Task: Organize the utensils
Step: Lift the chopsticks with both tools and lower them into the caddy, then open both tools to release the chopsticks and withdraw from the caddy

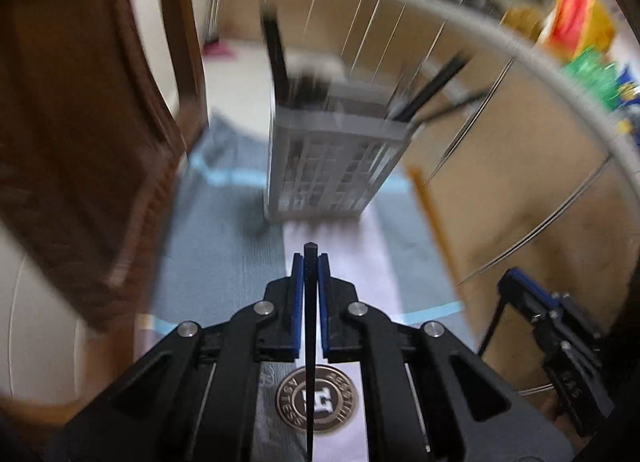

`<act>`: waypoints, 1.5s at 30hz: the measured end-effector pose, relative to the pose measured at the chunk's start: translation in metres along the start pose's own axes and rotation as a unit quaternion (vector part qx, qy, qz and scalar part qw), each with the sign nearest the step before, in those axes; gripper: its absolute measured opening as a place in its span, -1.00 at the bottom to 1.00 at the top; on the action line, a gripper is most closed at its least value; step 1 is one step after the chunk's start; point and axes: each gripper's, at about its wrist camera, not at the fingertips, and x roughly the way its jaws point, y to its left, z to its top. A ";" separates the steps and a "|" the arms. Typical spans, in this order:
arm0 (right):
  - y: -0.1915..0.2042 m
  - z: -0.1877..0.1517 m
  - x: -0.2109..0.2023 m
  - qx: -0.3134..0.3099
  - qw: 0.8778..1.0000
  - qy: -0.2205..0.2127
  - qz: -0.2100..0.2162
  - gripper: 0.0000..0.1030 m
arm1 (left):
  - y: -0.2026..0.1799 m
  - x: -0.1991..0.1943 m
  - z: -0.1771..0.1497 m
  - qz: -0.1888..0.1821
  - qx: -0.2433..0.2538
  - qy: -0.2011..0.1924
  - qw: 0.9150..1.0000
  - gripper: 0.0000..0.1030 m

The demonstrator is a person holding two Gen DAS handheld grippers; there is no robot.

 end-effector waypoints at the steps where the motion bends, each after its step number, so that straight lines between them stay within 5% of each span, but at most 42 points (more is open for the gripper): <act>1: 0.002 0.002 -0.013 -0.002 1.000 -0.012 0.004 -0.85 | -0.001 -0.023 0.000 -0.015 -0.002 -0.027 1.000 -0.86; 5: 0.010 0.018 -0.064 0.002 0.997 -0.071 0.017 -0.86 | -0.014 -0.088 0.022 -0.040 0.004 -0.106 0.994 -0.86; 11: 0.020 0.099 -0.106 0.004 0.983 -0.182 0.016 -0.86 | -0.044 -0.152 0.091 -0.042 0.018 -0.202 0.978 -0.86; 18: 0.018 0.192 -0.095 0.013 0.971 -0.239 -0.003 -0.86 | -0.056 -0.183 0.189 -0.019 -0.006 -0.296 0.955 -0.86; 26: 0.007 0.219 -0.025 0.006 0.969 -0.246 -0.022 -0.86 | -0.050 -0.097 0.225 0.009 -0.012 -0.279 0.960 -0.86; 37: -0.003 0.188 0.055 0.005 0.972 -0.232 -0.034 -0.86 | -0.013 0.034 0.186 0.032 -0.026 -0.242 0.969 -0.86; 45: -0.002 0.165 0.080 0.001 0.976 -0.214 -0.028 -0.86 | -0.013 0.078 0.157 0.024 -0.013 -0.212 0.977 -0.85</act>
